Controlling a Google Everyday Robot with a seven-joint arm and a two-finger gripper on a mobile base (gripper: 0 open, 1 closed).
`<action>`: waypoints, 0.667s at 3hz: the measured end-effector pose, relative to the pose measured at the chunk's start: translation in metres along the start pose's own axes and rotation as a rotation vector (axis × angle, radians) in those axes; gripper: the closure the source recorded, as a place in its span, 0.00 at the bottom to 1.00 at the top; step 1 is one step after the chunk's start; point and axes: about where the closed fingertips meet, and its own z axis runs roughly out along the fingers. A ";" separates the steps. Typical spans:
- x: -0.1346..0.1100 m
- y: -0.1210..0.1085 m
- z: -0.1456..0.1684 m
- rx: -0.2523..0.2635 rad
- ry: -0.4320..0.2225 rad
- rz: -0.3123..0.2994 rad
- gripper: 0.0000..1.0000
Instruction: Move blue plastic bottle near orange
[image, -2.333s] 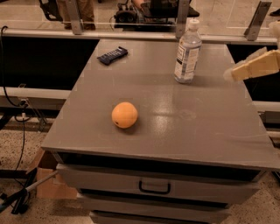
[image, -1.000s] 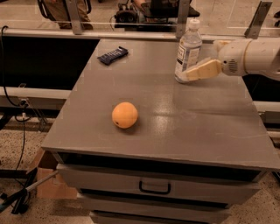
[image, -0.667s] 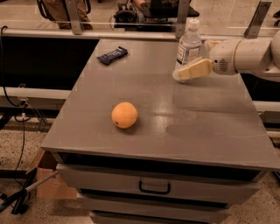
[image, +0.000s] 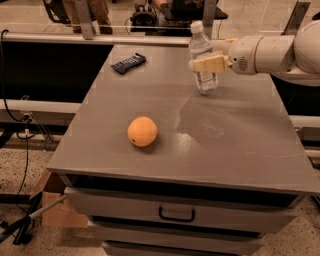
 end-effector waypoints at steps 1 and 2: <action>-0.004 -0.010 -0.001 0.021 -0.014 -0.010 0.60; -0.002 -0.016 -0.010 0.026 -0.015 -0.013 0.91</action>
Offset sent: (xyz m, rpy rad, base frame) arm 0.0029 -0.0329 0.0092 0.0010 -0.0309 -0.0294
